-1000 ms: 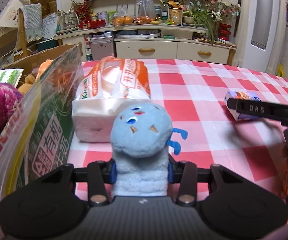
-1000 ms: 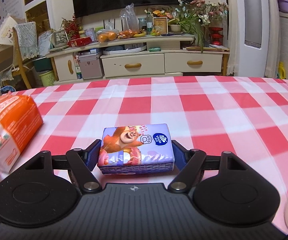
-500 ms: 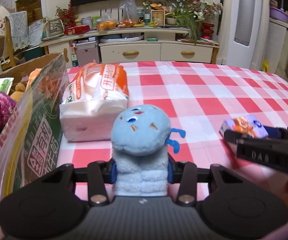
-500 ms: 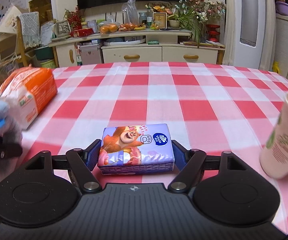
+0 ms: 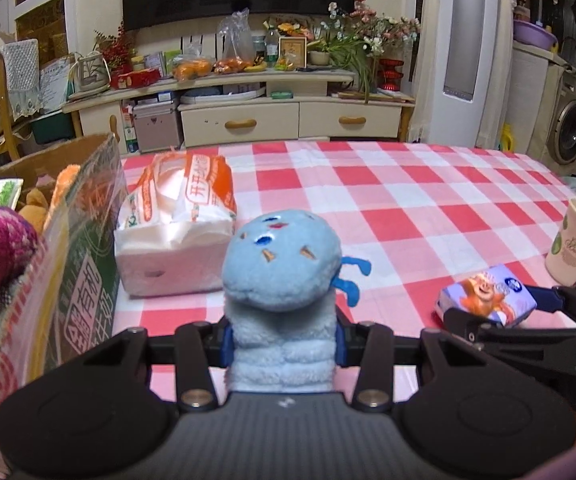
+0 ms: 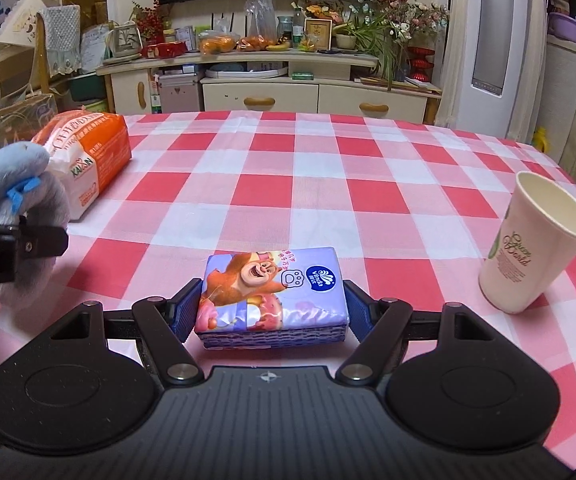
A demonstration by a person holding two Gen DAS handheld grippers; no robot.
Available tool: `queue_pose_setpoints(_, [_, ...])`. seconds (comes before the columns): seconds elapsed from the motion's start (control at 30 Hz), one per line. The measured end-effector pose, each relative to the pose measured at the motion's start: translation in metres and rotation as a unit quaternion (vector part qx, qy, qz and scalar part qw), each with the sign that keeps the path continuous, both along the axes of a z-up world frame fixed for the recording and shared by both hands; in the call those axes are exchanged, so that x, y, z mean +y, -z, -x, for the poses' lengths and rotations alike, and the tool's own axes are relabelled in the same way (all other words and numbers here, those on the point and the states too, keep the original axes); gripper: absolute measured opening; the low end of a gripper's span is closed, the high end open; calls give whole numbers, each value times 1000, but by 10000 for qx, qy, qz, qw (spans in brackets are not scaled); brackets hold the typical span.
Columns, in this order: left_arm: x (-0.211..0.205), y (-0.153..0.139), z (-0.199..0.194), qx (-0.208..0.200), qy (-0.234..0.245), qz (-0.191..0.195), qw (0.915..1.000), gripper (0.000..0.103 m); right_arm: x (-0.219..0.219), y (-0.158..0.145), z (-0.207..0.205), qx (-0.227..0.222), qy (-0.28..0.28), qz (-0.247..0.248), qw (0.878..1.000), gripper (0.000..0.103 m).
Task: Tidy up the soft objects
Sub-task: 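Lift tissue pack with right tool while left tool lifts blue plush, then carry tissue pack and blue plush over the cardboard box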
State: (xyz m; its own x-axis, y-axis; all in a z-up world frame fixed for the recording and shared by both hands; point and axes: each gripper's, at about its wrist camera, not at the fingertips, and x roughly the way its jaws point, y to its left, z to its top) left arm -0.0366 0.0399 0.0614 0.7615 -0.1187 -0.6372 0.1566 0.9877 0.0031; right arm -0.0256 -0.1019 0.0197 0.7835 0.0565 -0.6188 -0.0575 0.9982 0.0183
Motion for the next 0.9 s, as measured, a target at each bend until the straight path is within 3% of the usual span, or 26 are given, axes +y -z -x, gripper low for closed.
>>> queue_pose_setpoints(0.9, [25,-49,15,-855,85,161,9962,43,29,-37,23,-176,-122,14,9998,90])
